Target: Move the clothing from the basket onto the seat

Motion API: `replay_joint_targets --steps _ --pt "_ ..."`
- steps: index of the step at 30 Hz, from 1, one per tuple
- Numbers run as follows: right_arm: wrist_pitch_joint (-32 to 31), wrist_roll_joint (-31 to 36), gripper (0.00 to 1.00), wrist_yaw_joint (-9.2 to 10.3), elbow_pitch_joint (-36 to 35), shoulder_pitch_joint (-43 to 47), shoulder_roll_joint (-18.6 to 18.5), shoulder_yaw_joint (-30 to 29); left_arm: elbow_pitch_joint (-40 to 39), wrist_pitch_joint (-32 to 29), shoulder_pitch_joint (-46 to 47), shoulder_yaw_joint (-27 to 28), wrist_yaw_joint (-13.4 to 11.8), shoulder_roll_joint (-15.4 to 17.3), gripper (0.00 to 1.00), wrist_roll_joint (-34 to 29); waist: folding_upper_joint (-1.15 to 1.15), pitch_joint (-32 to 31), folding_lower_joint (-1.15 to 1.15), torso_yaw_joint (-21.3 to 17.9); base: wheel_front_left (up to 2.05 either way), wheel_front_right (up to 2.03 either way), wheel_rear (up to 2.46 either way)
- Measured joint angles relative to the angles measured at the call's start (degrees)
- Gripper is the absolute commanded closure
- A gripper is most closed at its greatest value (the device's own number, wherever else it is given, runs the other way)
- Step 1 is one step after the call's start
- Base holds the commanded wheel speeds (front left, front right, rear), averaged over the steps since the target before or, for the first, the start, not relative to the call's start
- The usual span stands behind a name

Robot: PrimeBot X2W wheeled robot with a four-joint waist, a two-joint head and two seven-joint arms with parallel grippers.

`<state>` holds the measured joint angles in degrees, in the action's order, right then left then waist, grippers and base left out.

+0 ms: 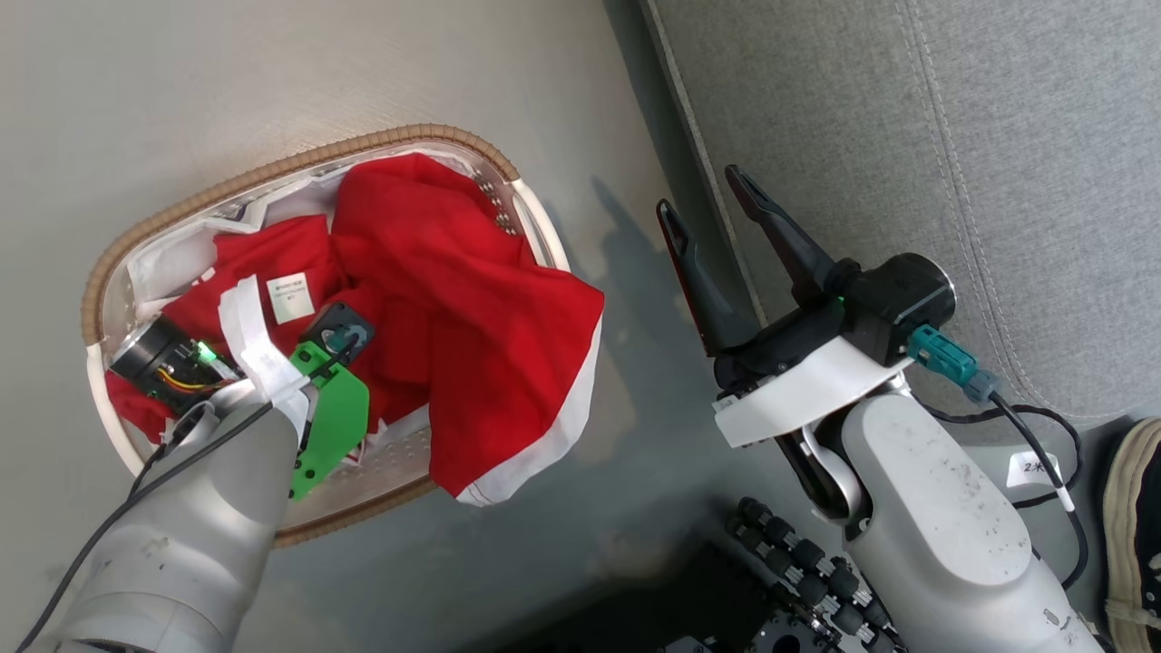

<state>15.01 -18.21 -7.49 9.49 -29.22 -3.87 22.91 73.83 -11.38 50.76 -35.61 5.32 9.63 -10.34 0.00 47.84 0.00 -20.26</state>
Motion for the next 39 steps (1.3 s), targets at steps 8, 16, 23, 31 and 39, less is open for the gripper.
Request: replay_joint_targets --steps 8,16,23,31,39 --pt "0.00 0.08 0.00 0.00 1.68 1.05 -0.19 -0.01 -0.16 8.15 -4.13 0.63 0.00 -2.23 1.00 3.03 0.00 -4.09 0.00 0.64 0.00 0.00 0.00" --pt "0.00 0.13 0.00 0.00 3.24 3.59 -1.21 0.24 -0.16 17.28 -8.95 2.09 -0.23 -4.46 1.00 6.89 0.00 -10.36 0.00 2.31 0.00 0.00 0.00" --pt "0.00 0.16 0.00 0.00 4.57 7.23 -2.01 0.23 -0.93 24.28 -13.07 3.90 -1.16 -5.82 1.00 10.70 0.00 -16.56 0.00 4.49 0.00 0.00 0.00" --pt "0.00 0.75 0.00 0.00 5.48 11.89 -2.79 -0.64 -8.43 26.33 -18.13 5.84 -1.27 -6.59 1.00 15.67 0.00 -23.68 0.00 7.55 0.00 0.00 0.00" --pt "0.00 1.12 0.00 0.00 6.03 15.43 -2.90 -1.00 -22.69 26.40 -24.43 9.10 -1.32 -6.77 1.00 19.94 0.00 -30.34 -0.01 10.87 0.00 0.00 0.00"
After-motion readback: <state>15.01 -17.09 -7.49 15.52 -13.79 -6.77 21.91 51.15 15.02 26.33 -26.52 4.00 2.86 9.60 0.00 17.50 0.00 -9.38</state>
